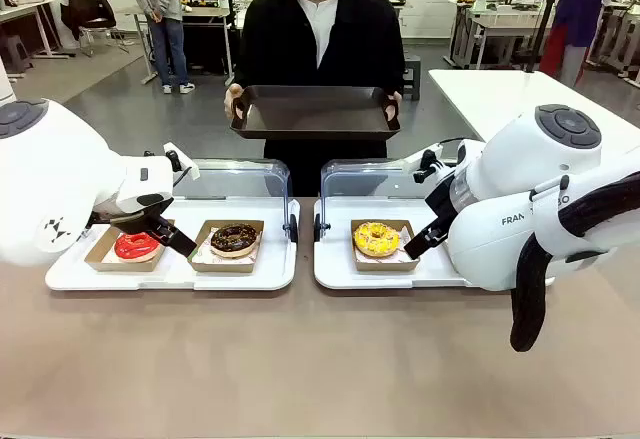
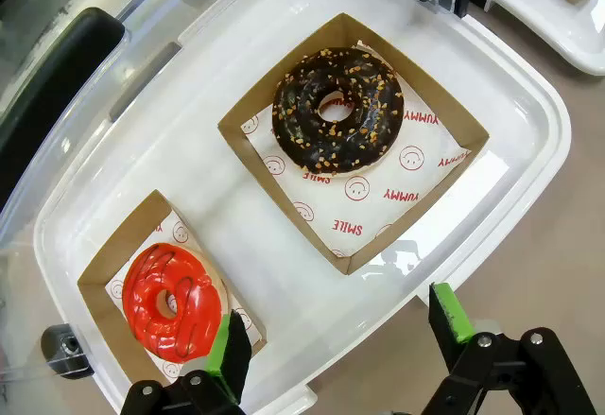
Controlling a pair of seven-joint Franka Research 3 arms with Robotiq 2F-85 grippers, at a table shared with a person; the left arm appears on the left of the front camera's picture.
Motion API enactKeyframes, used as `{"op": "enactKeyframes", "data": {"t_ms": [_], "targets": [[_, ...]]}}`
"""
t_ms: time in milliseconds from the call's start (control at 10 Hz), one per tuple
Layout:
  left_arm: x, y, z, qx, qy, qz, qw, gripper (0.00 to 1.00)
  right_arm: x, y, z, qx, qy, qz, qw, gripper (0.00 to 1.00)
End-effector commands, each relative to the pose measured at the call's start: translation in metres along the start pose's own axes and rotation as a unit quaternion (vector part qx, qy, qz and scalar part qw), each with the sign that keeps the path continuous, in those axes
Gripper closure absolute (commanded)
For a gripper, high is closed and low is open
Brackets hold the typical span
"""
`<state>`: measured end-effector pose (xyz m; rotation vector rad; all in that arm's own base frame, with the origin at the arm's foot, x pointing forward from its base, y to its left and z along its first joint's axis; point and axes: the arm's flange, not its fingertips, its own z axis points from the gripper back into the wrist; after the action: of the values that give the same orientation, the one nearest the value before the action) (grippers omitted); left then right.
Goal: Provide the desired donut to the person.
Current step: Pick up and lift the Paper togo box containing the Donut pointed at by the person.
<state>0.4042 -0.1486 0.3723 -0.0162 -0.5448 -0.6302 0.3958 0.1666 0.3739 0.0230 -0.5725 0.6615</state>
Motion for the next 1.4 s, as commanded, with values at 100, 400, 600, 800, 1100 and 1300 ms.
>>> {"op": "enactKeyframes", "data": {"t_ms": [100,400,600,800,1100,1300], "targets": [[-0.0001,-0.0001,0.0000,0.000,0.000,0.000,1.000,0.00,0.0000,0.0000,0.0000,0.000,0.000,0.000,1.000,0.00],[-0.0001,-0.0001,0.0000,0.000,0.000,0.000,1.000,0.00,0.0000,0.0000,0.0000,0.000,0.000,0.000,1.000,0.00],[-0.0001,-0.0001,0.0000,0.000,0.000,0.000,1.000,0.00,0.0000,0.0000,0.0000,0.000,0.000,0.000,1.000,0.00],[-0.0001,-0.0001,0.0000,0.000,0.000,0.000,1.000,0.00,0.0000,0.0000,0.0000,0.000,0.000,0.000,1.000,0.00],[-0.0001,-0.0001,0.0000,0.000,0.000,0.000,1.000,0.00,0.0000,0.0000,0.0000,0.000,0.000,0.000,1.000,0.00],[0.0000,0.0000,0.0000,0.000,0.000,0.000,1.000,0.00,0.0000,0.0000,0.0000,0.000,0.000,0.000,1.000,0.00]]}}
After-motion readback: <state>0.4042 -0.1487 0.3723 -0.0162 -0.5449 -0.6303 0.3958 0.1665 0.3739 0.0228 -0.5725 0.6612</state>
